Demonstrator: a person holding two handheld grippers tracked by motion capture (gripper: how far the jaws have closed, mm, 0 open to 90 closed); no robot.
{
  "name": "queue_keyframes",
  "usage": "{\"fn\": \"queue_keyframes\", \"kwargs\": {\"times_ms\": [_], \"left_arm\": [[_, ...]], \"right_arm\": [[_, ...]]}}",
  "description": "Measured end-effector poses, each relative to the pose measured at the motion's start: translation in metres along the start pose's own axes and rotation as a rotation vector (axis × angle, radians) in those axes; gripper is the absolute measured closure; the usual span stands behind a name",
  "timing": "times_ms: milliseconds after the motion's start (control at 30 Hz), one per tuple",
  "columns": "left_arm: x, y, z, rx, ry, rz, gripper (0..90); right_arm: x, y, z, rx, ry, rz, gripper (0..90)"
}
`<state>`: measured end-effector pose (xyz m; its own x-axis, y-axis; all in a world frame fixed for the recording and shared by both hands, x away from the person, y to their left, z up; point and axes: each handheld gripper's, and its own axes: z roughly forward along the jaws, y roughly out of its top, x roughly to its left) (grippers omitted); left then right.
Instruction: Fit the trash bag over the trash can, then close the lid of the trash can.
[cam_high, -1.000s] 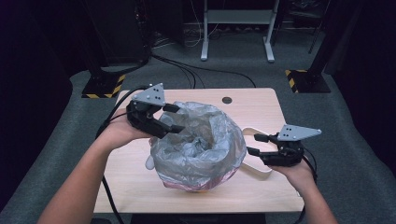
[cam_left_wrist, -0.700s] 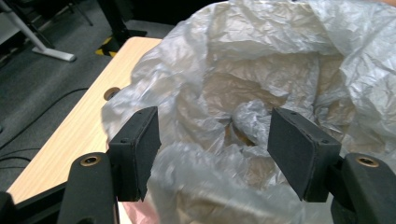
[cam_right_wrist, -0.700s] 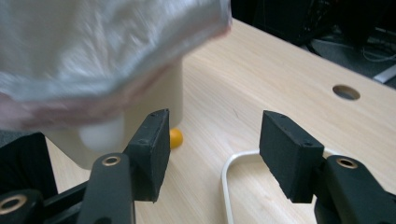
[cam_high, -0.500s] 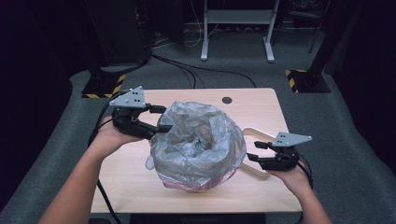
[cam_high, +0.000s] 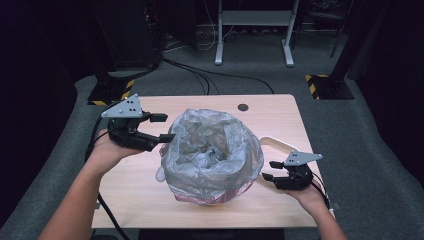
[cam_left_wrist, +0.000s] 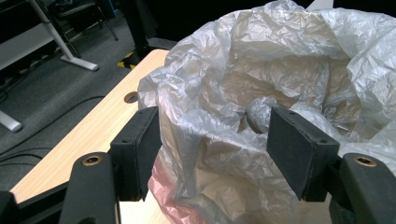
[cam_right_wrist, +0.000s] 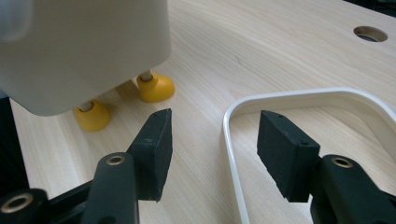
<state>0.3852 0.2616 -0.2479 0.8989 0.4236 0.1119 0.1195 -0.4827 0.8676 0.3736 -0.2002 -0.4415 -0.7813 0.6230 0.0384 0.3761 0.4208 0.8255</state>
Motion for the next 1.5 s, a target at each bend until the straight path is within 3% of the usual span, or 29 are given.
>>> {"fn": "queue_keyframes", "kwargs": {"times_ms": [467, 633, 767, 933, 1033, 1267, 1500], "left_arm": [[0.000, -0.004, -0.004, -0.023, 0.005, 0.004, 34.2], [0.001, -0.006, -0.006, -0.023, 0.012, 0.006, 34.2], [0.000, -0.008, -0.006, -0.028, 0.019, -0.005, 34.1], [0.001, -0.008, -0.008, -0.030, 0.021, -0.001, 34.1], [0.001, -0.008, -0.009, -0.035, 0.021, -0.005, 33.9], [-0.002, -0.012, -0.009, -0.040, 0.025, -0.007, 33.9], [-0.004, -0.015, -0.008, -0.037, 0.022, -0.010, 33.9]], "right_arm": [[-0.007, -0.030, 0.027, 0.087, -0.008, -0.007, 45.0], [-0.006, -0.034, 0.035, 0.119, 0.001, -0.039, 53.6], [-0.007, -0.038, 0.038, 0.141, -0.036, -0.053, 60.7], [-0.010, -0.039, 0.036, 0.151, -0.040, -0.071, 81.4], [-0.013, -0.040, 0.039, 0.163, -0.024, -0.053, 81.8], [-0.013, -0.039, 0.040, 0.170, 0.002, -0.068, 84.6], [-0.017, -0.029, 0.034, 0.142, 0.014, -0.045, 84.6]]}}
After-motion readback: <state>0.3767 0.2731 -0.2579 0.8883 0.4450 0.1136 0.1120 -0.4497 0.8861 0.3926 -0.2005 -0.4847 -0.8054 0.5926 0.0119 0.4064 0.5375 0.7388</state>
